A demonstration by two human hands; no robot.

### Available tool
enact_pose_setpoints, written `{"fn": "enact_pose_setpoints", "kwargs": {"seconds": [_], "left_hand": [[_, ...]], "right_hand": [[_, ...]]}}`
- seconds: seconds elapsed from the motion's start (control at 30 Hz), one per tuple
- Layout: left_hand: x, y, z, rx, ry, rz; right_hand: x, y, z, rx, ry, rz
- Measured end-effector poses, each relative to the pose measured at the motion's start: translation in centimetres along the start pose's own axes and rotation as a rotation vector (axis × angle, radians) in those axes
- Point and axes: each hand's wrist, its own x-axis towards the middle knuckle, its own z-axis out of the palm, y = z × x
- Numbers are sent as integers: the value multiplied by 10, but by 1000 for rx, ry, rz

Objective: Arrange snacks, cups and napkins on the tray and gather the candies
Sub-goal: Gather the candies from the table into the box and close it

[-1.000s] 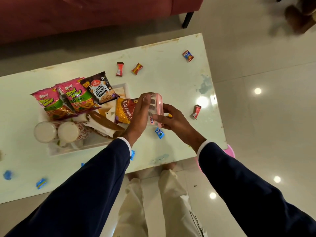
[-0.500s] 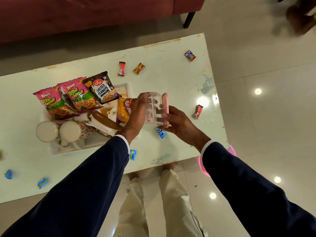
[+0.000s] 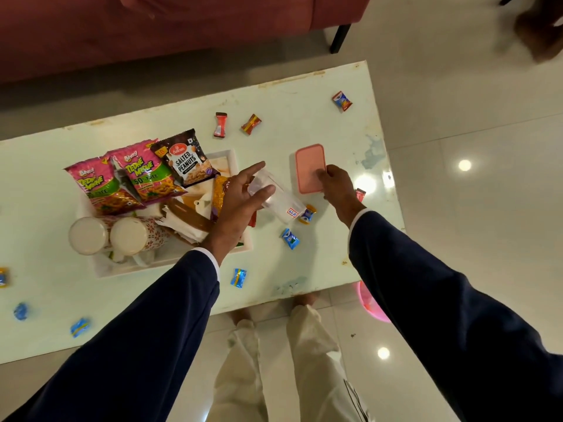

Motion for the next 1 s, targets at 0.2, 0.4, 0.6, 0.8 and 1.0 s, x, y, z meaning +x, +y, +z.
{"fn": "enact_pose_setpoints", "kwargs": {"seconds": [0.2,0.4,0.6,0.8,1.0], "left_hand": [[-1,-2,0,250,13,157],[7,3,1,723,-39,421],[19,11,-11,847,-190,388],[42,22,-20,851,-226,227],[54,21,-12,1179,-112,195]], "right_hand": [[20,-2,-1,-162,108,5],[7,3,-15,-236,232,18],[-25,2,-13,-17,-94,-72],[-28,4,0,77,-144,-32],[-37,3,31,327,-134,90]]}}
